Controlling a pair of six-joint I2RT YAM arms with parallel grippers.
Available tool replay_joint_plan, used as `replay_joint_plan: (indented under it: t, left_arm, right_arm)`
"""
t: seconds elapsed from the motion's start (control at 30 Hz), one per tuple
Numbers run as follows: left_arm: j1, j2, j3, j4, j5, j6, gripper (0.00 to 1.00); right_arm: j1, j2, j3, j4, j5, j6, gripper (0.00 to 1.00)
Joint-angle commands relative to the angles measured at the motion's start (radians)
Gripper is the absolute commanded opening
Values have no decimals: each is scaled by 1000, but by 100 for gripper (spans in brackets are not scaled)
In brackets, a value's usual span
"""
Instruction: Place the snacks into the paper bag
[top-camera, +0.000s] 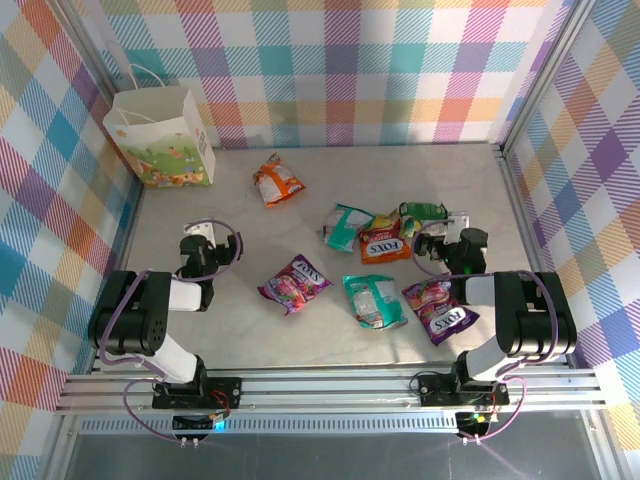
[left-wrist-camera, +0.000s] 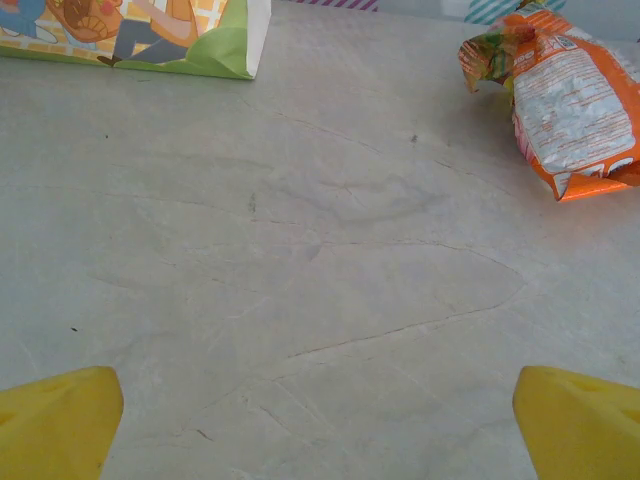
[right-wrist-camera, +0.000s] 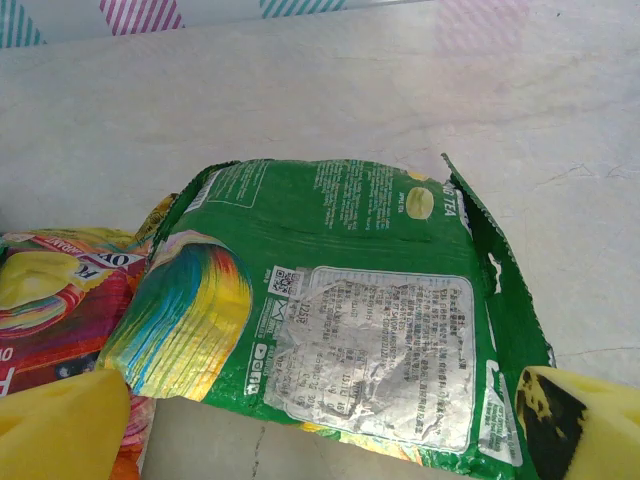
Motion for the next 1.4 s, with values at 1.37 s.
replay_joint_plan:
  t: [1.37]
  left_arm:
    - [-10, 5, 35, -22, 51, 35, 100]
  right_arm:
    - [-2, 1, 20, 11, -19, -9, 99]
